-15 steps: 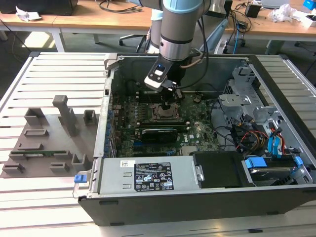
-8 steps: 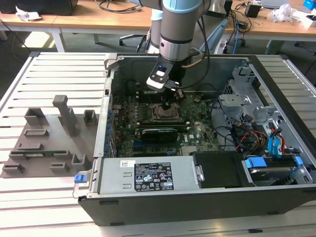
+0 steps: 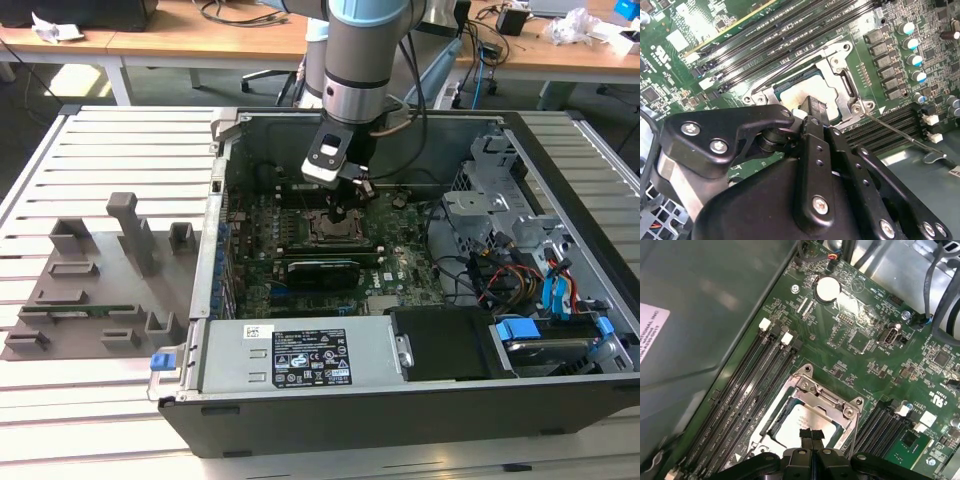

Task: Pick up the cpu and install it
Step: 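Install the first cpu locking lever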

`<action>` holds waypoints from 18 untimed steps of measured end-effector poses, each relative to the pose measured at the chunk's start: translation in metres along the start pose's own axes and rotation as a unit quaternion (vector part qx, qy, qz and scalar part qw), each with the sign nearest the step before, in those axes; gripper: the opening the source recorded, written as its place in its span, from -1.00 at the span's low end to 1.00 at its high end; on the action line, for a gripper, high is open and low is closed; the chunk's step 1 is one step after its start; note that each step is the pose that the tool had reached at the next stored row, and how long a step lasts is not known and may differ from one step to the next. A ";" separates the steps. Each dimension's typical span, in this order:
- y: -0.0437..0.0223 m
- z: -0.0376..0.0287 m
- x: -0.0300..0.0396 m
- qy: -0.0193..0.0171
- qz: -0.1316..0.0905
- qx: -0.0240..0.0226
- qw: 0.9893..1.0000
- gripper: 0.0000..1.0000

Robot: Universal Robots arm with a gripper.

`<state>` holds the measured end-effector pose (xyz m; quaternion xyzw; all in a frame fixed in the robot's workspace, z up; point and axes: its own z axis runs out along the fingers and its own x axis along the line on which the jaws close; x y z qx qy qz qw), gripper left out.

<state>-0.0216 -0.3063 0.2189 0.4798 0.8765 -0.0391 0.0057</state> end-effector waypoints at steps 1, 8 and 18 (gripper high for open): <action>0.0000 0.0000 0.0000 0.000 -0.006 0.000 1.000 -0.79; 0.0000 0.0000 0.0000 -0.002 -0.039 -0.002 0.999 -0.79; 0.0000 0.0000 0.0000 -0.005 -0.085 -0.004 0.996 -0.79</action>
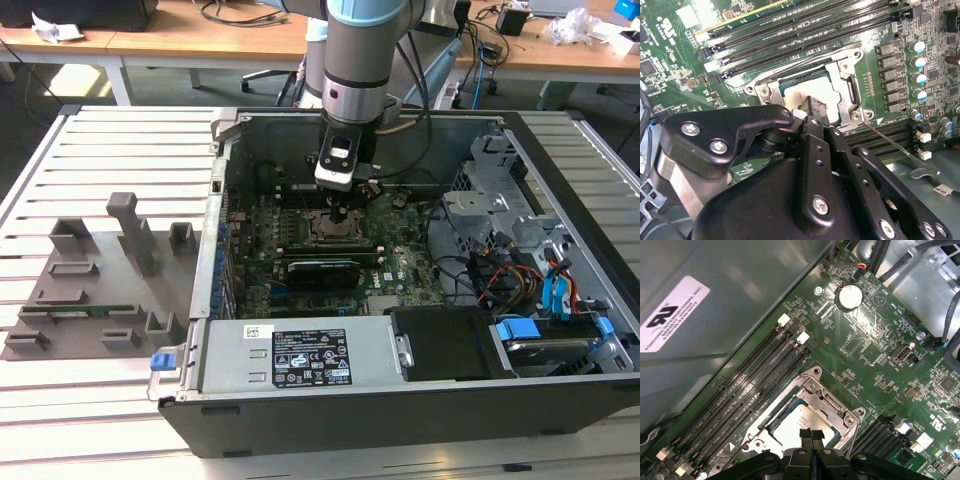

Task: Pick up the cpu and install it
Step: 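Install the first cpu locking lever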

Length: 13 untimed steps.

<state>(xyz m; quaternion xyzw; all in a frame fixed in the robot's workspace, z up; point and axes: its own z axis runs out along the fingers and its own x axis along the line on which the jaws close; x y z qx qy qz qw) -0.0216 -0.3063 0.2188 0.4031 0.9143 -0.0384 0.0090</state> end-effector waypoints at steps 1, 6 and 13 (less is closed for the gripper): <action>0.0000 0.0000 0.0000 0.000 -0.003 0.000 1.000 -0.79; 0.0000 0.0000 0.0000 -0.001 -0.023 -0.001 1.000 -0.79; 0.0000 0.0000 0.0000 -0.003 -0.043 -0.002 0.999 -0.79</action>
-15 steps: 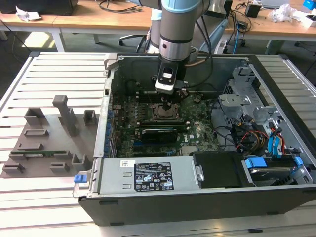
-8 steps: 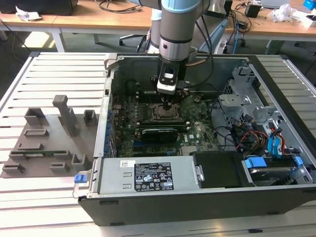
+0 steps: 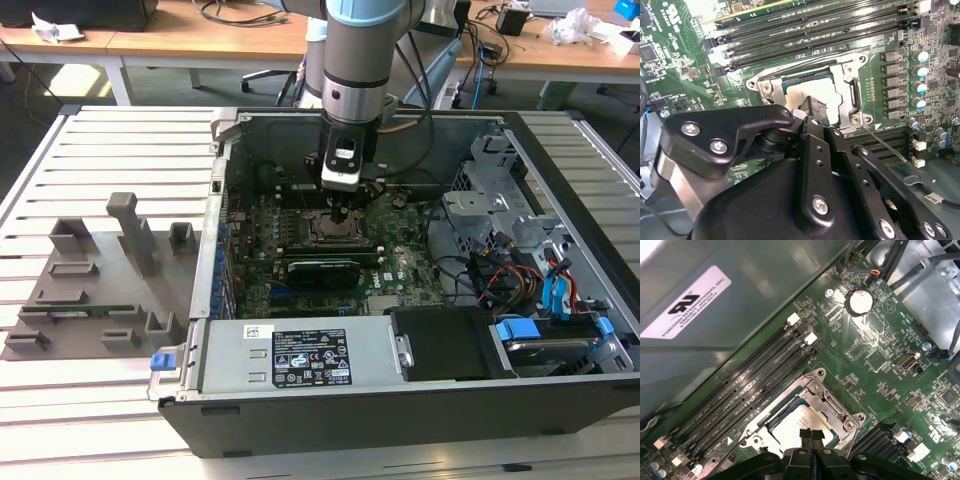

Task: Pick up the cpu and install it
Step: 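Install the first cpu locking lever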

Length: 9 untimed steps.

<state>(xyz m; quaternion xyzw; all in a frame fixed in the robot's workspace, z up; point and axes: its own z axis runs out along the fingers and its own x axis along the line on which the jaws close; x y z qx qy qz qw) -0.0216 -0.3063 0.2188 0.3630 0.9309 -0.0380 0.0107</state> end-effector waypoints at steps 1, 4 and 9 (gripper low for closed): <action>0.0000 0.0000 0.0000 0.000 -0.002 0.000 1.000 -0.79; 0.0000 0.0000 0.0000 -0.001 -0.016 -0.001 1.000 -0.79; 0.0000 0.0000 0.0000 -0.002 -0.032 -0.002 0.999 -0.79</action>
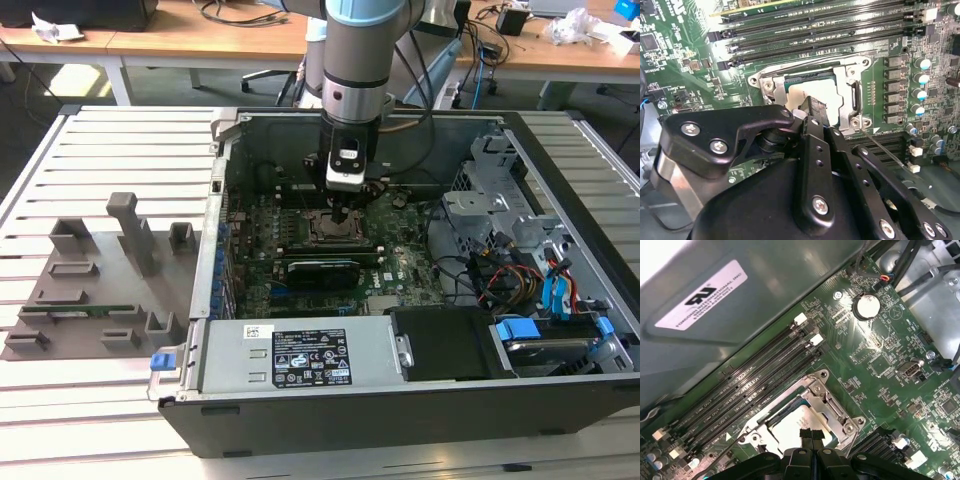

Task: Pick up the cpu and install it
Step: 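Install the first cpu locking lever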

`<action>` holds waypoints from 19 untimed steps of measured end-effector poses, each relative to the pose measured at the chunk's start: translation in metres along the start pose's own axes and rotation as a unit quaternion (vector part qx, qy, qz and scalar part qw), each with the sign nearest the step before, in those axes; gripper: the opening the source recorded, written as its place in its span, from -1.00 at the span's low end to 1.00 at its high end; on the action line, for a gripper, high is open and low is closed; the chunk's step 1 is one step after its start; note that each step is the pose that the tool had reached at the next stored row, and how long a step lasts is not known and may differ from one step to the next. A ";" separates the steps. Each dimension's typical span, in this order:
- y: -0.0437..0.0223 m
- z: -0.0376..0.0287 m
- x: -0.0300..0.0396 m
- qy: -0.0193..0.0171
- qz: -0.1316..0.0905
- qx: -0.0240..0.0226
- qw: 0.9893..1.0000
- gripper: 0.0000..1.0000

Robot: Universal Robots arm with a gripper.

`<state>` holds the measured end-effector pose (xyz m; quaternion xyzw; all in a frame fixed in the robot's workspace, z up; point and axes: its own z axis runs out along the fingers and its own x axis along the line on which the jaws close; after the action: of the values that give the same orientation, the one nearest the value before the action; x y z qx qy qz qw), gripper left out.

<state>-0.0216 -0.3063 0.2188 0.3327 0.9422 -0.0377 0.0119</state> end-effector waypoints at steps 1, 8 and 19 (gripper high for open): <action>0.0000 0.0000 0.0000 0.000 -0.005 0.000 1.000 -0.79; 0.0000 0.0000 0.0000 -0.001 -0.024 -0.001 1.000 -0.79; 0.0000 0.0000 0.0000 -0.004 -0.056 -0.003 0.998 -0.79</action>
<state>-0.0216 -0.3063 0.2188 0.2790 0.9595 -0.0370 0.0140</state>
